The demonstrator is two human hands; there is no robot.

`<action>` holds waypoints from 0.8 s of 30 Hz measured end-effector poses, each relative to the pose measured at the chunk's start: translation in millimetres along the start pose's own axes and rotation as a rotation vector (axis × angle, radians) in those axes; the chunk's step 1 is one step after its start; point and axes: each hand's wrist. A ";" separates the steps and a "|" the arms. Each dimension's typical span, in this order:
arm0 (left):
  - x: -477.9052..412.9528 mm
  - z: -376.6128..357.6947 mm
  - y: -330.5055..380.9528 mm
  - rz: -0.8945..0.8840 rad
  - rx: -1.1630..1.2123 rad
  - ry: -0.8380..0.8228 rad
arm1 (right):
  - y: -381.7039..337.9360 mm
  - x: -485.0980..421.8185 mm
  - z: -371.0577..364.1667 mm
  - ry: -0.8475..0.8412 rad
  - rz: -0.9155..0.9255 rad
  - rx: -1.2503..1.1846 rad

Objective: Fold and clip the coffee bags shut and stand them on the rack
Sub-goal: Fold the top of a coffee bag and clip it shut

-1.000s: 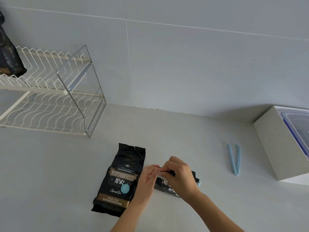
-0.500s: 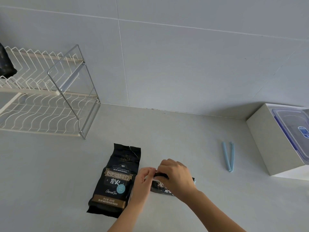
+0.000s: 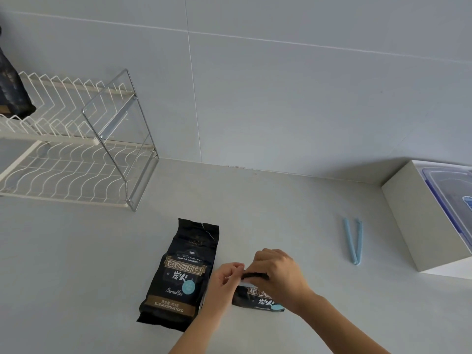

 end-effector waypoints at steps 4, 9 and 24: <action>-3.2 7.6 -3.0 0.068 -0.023 0.060 | 11.3 -4.8 14.5 -0.035 -0.047 0.037; -3.0 -2.2 9.5 0.007 -0.017 0.024 | 29.3 15.8 17.4 -0.048 -0.173 0.025; -0.1 -10.5 57.4 -0.481 -0.845 -0.240 | 42.9 49.2 6.9 0.032 -0.495 -0.511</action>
Point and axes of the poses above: each hand's wrist, its own x-axis away from the middle knuckle, its own z-axis out of the back of the hand, y = z × x, and after that the axes turned 3 degrees about -z, right-handed
